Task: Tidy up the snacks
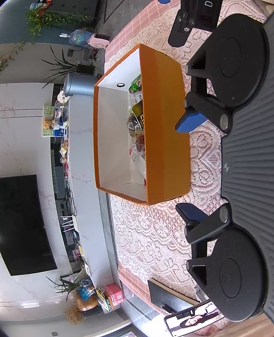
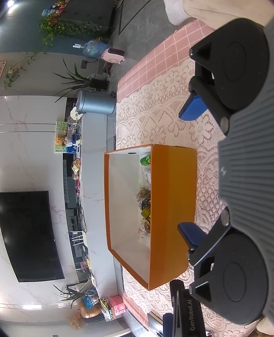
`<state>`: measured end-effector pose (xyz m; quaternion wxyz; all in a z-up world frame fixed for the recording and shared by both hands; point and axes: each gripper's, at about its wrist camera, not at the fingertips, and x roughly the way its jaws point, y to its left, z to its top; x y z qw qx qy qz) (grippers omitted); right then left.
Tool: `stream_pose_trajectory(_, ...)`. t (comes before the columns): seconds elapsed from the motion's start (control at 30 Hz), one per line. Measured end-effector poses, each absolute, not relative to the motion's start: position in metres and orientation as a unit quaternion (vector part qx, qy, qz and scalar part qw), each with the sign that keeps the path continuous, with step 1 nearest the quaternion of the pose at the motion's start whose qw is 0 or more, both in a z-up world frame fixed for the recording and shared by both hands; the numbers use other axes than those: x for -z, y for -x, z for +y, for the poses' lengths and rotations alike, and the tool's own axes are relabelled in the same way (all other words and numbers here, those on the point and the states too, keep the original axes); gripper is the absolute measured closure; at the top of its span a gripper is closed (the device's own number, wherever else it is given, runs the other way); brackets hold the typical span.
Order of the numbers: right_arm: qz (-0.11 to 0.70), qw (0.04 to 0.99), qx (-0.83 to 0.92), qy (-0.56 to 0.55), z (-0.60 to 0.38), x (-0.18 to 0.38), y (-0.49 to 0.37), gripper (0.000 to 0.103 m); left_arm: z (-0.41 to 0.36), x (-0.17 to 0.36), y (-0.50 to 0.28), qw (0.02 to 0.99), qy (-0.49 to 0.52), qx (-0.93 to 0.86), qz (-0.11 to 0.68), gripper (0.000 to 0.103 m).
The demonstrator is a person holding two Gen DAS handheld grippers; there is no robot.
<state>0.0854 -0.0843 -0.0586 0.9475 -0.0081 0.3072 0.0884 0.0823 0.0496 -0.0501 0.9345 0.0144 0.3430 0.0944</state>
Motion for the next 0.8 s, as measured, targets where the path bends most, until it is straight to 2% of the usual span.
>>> stream_pose_trajectory(0.8, 0.312, 0.946, -0.089, 0.007, -0.0848, 0.0593, -0.0850, 0.004, 0.0498, 0.0487, -0.0806, 0.934, -0.017, -0.095, 0.344, 0.014)
